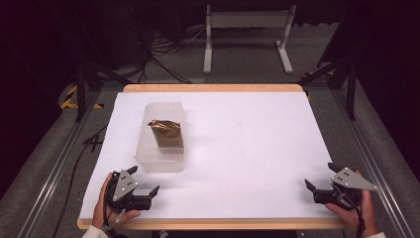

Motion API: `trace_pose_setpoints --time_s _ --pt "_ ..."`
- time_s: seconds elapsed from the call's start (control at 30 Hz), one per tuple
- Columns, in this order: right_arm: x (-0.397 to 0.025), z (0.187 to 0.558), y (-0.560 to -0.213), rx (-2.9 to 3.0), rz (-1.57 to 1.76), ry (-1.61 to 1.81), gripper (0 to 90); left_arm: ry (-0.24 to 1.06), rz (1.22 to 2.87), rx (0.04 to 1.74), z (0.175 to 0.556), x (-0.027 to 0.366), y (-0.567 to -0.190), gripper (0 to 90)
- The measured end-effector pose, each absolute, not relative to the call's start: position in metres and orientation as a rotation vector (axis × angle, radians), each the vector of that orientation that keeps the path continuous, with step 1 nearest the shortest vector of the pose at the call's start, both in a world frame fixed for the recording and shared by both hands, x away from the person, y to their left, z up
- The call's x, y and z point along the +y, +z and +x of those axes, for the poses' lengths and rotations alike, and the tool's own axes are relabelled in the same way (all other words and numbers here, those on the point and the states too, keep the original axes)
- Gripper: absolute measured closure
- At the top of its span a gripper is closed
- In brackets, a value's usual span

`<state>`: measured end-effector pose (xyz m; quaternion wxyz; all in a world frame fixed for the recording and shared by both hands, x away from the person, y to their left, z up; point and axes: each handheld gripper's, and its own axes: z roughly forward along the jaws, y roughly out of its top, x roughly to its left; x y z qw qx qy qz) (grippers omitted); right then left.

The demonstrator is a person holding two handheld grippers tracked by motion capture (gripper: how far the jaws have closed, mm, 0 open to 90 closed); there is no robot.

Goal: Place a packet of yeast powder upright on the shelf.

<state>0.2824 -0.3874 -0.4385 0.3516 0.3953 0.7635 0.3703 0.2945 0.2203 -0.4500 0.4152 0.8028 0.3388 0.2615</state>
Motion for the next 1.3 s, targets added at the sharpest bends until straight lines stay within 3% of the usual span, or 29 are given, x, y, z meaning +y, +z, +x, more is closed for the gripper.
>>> trace_pose_setpoints --time_s 0.57,1.3 --pt "-0.405 0.273 -0.436 1.888 1.088 1.027 5.4 0.67 1.993 0.854 0.306 0.221 -0.449 5.2" --pt "-0.396 0.279 -0.437 1.92 1.044 0.987 5.5 0.69 2.013 0.889 0.301 0.224 -0.451 5.3"
